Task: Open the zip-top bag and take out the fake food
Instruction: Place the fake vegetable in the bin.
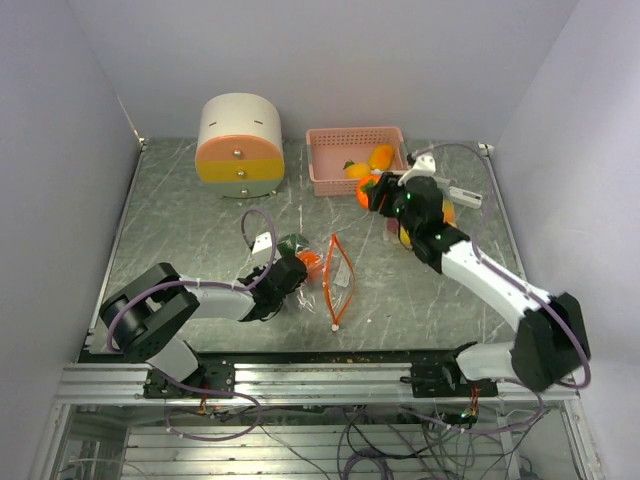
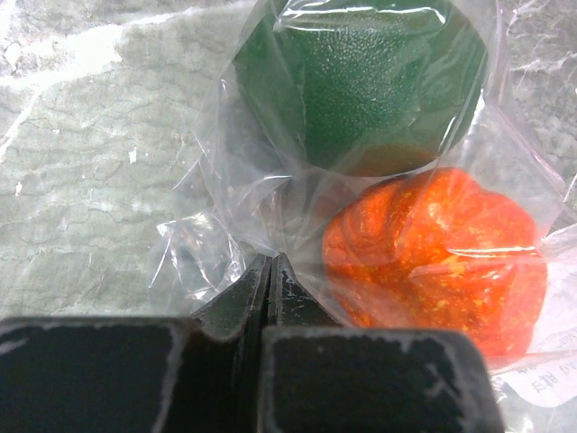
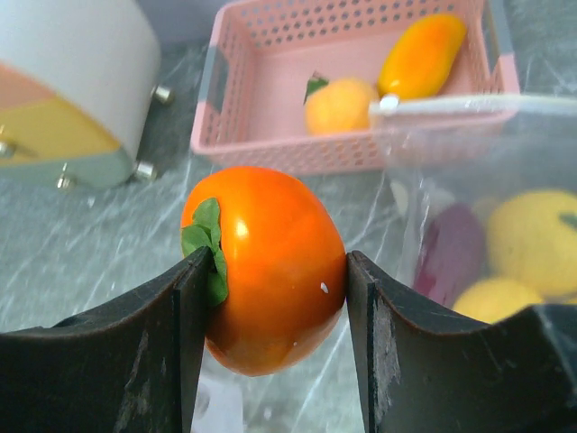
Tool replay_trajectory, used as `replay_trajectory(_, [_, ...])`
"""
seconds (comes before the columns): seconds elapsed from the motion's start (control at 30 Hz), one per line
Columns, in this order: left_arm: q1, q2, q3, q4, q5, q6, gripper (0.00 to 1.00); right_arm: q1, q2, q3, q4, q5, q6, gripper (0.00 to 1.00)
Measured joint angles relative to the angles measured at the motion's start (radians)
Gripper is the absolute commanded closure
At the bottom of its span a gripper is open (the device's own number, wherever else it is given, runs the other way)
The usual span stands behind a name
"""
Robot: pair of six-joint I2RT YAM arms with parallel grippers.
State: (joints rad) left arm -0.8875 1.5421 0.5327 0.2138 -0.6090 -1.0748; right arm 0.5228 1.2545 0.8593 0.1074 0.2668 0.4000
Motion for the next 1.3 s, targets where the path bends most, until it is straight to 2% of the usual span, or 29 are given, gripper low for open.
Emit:
replay_trajectory(0.17, [0.000, -0.013, -0.005, -0.014, 0.000, -0.004, 0.93, -0.138, 0.244, 0.178, 0.103, -0.101, 0.008, 0.59])
replay_trajectory(0.27, [-0.001, -0.036, -0.013, -0.041, 0.002, -0.002, 0.93, -0.172, 0.387, 0.300, 0.143, -0.163, -0.019, 0.58])
replay_trajectory(0.53, [-0.005, -0.068, -0.013, -0.109, 0.003, 0.013, 0.93, -0.169, 0.750, 0.634, 0.164, -0.295, -0.151, 0.56])
replay_trajectory(0.8, [-0.011, -0.078, -0.010, -0.134, 0.004, 0.014, 0.93, -0.156, 0.947, 0.760, 0.166, -0.315, -0.222, 0.54])
replay_trajectory(0.97, [-0.018, -0.097, -0.012, -0.153, 0.003, 0.016, 0.93, -0.150, 0.998, 0.818, 0.155, -0.312, -0.229, 0.39])
replay_trajectory(1.13, [-0.019, -0.095, -0.014, -0.154, 0.005, 0.017, 0.93, -0.145, 0.998, 0.824, 0.154, -0.305, -0.230, 0.12])
replay_trajectory(1.2, [-0.019, -0.090, -0.014, -0.152, 0.006, 0.019, 0.93, -0.144, 0.993, 0.824, 0.150, -0.298, -0.234, 0.09])
replay_trajectory(1.3, [-0.019, -0.089, -0.014, -0.150, 0.006, 0.020, 0.93, -0.144, 0.968, 0.815, 0.128, -0.284, -0.241, 0.10])
